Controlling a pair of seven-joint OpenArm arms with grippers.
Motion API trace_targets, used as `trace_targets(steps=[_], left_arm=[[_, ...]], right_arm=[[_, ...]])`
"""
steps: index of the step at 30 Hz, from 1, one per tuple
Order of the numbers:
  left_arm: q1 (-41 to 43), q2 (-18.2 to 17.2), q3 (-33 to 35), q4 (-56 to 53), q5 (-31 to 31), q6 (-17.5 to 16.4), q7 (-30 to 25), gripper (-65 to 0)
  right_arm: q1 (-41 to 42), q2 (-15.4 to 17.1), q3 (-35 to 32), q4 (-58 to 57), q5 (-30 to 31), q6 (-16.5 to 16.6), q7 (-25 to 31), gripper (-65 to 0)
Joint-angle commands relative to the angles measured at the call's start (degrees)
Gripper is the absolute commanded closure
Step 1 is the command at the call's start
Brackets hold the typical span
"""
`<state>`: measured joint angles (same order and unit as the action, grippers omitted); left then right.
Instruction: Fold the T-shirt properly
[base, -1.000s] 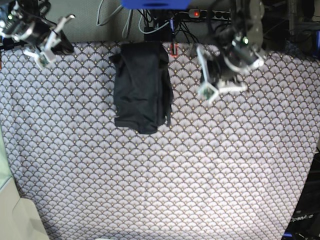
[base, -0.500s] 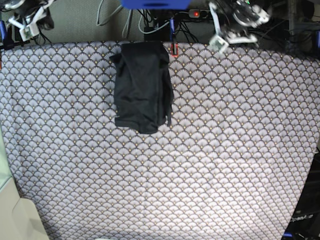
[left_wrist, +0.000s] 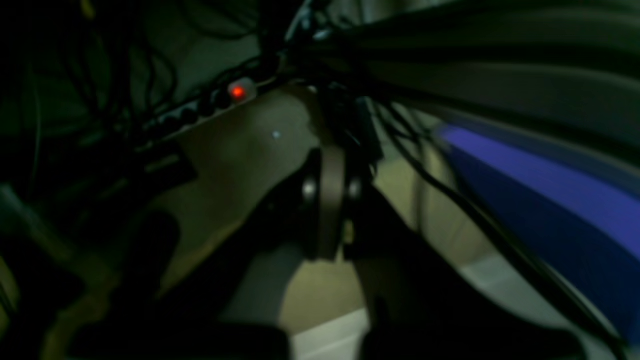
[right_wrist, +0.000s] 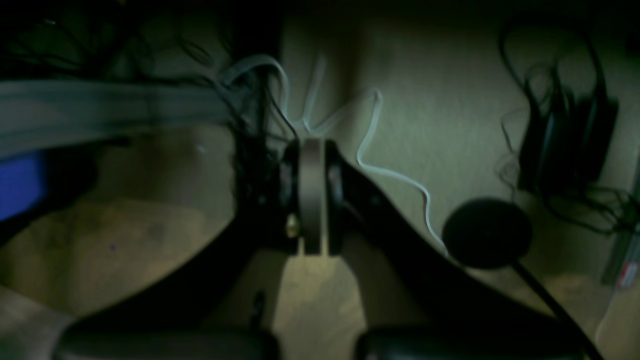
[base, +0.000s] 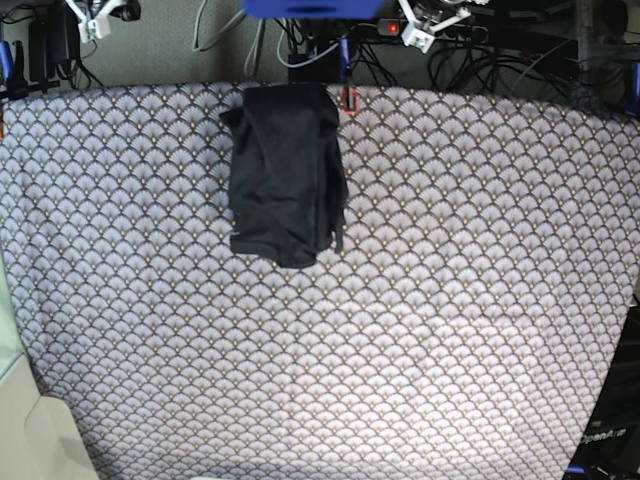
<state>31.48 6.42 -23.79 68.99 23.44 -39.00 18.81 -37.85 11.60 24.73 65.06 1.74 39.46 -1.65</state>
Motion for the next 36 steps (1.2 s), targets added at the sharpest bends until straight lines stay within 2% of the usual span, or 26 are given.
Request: trace_targets(steps=[1,9,11,13,17,18,20,21,24,26,28,33,36], left_arm=[[-0.85,0.22,-1.31,-3.54,-0.19,-0.60,-2.94,0.0],[-10.96,-0.48,-10.98,-30.09,5.79,-0.60,-17.88,0.0],[-13.51,-1.98,-13.35,-35.80,8.69,-0.34,-20.61,0.0],[-16.50,-2.94,-15.64,-42.22,11.42,4.23,-22.63,0.0],[-21.07,-6.28,-16.08,-54.62,15.72,13.99,-28.70,0.0],[-22.12,-6.81,-16.08,-57.61,16.34,15.93,-29.93,0.0],[-25.02,-7.95,-16.16,-63.58,17.22,22.26,-31.42,0.0],[-26.34,-8.66,-16.08,-66.22,17.31,25.95,-31.42,0.0],[-28.98,-9.01,-15.99,-68.99,17.31,37.03,-31.42,0.0],[-29.95,-8.83,-16.08,-68.99,17.04,41.25,-31.34,0.0],[-30.47,-8.74,-16.43,-68.99,16.87,43.53,-31.34,0.0],[-30.65,-8.13,-16.52,-68.99,16.69,44.59,-31.34,0.0],[-30.65,-7.69,-16.52,-68.99,16.69,44.59,-31.34,0.0]], right_arm=[[1.76,0.49,0.54,-3.65,-0.81,0.54,2.22,0.0],[15.65,1.11,4.24,-35.83,-9.87,0.54,13.47,0.0],[17.93,1.20,4.50,-42.07,-11.36,0.54,16.38,0.0],[20.13,1.28,4.32,-48.49,-13.12,0.54,19.28,0.0],[24.44,1.20,4.24,-57.63,-18.48,0.54,24.82,0.0],[25.32,1.11,4.24,-59.04,-19.72,0.54,25.43,0.0],[27.08,1.02,4.15,-60.97,-23.14,0.54,25.69,0.0],[27.96,0.93,4.24,-61.58,-25.17,-0.74,25.61,0.0],[29.63,-0.12,4.15,-62.38,-30.53,-17.53,24.90,0.0],[30.50,-0.56,4.24,-62.55,-33.78,-24.21,23.14,0.0],[31.38,-1.53,4.24,-62.82,-35.28,-29.05,21.39,0.0],[31.56,-3.29,4.32,-62.38,-35.28,-32.47,19.89,0.0],[32.70,-3.90,4.24,-62.73,-35.36,-32.91,19.72,0.0]])
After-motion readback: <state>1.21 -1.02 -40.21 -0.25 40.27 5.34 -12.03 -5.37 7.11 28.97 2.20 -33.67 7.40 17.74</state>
